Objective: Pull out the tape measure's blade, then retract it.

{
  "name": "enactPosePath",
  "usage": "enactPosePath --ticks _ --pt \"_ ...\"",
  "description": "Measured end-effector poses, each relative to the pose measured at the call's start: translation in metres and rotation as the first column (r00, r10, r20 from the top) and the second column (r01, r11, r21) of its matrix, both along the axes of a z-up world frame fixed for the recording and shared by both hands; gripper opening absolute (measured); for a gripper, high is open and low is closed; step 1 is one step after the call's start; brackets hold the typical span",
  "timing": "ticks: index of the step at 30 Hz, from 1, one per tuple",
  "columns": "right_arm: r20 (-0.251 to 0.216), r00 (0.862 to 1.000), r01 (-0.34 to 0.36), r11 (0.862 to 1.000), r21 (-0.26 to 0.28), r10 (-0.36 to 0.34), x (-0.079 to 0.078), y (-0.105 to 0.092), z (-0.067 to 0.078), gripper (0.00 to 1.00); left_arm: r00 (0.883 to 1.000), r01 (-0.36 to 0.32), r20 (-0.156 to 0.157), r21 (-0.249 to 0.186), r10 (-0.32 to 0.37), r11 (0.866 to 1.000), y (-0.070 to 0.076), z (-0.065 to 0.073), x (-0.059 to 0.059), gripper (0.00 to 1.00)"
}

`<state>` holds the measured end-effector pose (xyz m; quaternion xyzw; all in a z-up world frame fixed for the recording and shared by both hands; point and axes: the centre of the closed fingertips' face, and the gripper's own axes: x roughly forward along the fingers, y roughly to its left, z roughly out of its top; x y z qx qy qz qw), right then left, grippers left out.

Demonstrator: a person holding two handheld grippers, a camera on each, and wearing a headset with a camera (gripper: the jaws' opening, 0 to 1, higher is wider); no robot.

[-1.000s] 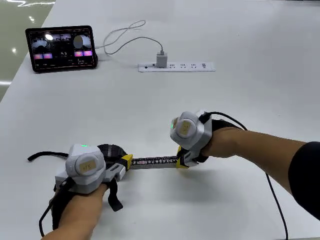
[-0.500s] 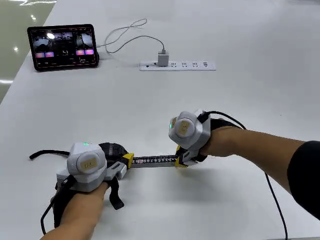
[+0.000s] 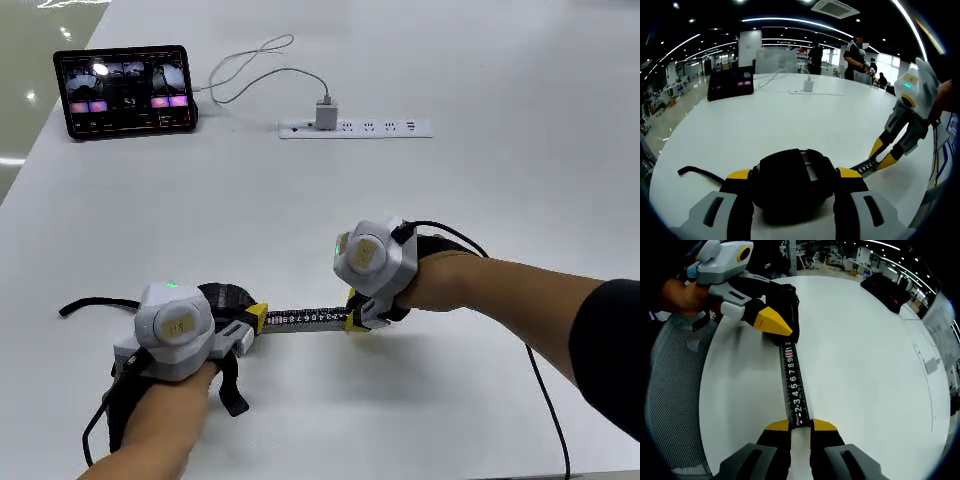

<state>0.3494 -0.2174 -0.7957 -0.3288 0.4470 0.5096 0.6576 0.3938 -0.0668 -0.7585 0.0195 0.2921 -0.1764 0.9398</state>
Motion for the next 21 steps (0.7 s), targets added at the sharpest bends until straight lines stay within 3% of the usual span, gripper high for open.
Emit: enactPosePath --ticks 21 --pt "0.006 1.0 -0.006 1.0 0.013 0.006 0.0013 0.0082 -0.0003 0.09 1.0 -0.001 -0.001 0.002 0.001 1.0 0.0 0.0003 -0.0005 0.6"
